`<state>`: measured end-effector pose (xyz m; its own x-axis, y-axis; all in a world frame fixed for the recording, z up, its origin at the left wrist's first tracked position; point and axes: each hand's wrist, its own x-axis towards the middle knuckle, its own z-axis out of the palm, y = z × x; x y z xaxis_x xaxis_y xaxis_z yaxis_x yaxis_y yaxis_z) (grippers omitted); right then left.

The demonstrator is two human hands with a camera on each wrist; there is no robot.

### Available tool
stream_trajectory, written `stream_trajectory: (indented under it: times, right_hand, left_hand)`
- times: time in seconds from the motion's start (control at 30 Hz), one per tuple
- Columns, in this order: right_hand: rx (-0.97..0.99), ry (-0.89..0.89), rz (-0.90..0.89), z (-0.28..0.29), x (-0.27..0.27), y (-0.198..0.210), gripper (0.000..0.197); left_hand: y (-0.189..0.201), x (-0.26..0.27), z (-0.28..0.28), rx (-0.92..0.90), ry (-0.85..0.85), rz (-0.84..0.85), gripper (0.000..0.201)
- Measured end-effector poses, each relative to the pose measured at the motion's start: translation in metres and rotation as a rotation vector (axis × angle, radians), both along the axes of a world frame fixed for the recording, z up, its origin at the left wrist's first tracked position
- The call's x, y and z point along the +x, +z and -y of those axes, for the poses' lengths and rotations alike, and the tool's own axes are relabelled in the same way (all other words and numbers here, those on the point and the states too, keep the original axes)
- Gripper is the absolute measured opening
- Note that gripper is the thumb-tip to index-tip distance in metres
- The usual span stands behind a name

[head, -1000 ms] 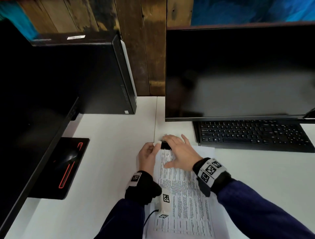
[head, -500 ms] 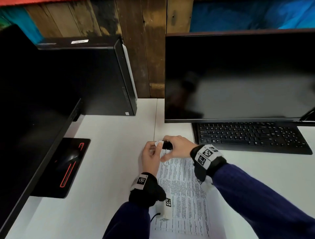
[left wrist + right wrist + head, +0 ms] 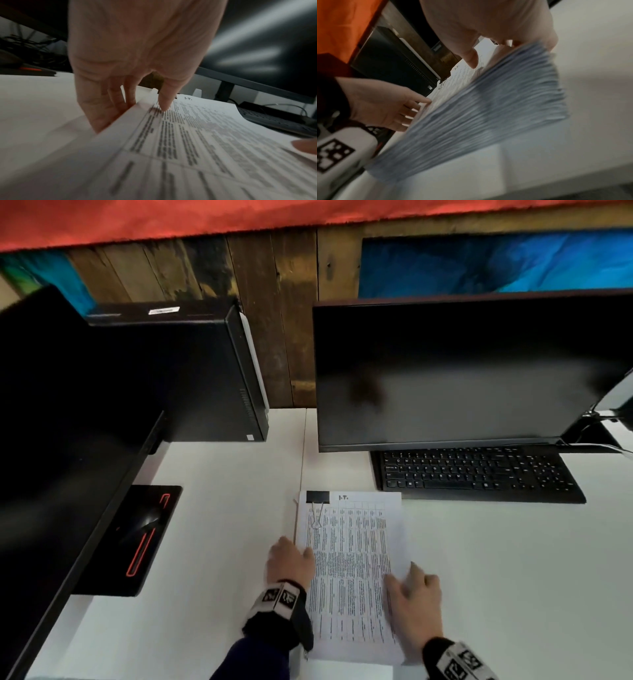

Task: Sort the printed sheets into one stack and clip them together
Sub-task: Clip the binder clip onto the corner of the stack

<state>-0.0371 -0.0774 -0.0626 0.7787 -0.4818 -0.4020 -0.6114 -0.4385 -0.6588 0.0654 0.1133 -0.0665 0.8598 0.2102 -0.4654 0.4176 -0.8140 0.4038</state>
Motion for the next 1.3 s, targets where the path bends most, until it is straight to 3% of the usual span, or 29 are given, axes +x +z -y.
stream_trajectory:
  times: [0.23, 0.4, 0.5, 0.77, 1.07, 1.3]
  right_hand:
    - [0.049, 0.132, -0.042, -0.03, 0.029, 0.0, 0.071]
    - [0.134, 0.132, -0.018, -0.019, 0.069, 0.009, 0.066]
    - [0.157, 0.119, -0.038, -0.009, 0.08, 0.007, 0.053]
    - [0.232, 0.207, -0.093, -0.007, 0.076, 0.02, 0.081]
    - [0.198, 0.347, -0.168, 0.004, 0.077, 0.028, 0.082]
    - [0.11, 0.53, -0.17, 0.013, 0.062, 0.041, 0.086]
  left_hand:
    - [0.008, -0.015, -0.024, 0.029, 0.168, -0.051, 0.048]
    - [0.01, 0.011, -0.017, -0.152, 0.25, 0.025, 0.054]
    - [0.015, 0.026, -0.013, -0.228, 0.247, 0.018, 0.052]
    - [0.018, 0.028, -0.021, -0.172, 0.224, 0.01, 0.046]
    - [0.02, 0.026, -0.018, -0.263, 0.29, 0.001, 0.048]
    - [0.027, 0.014, -0.016, -0.312, 0.176, 0.001, 0.06]
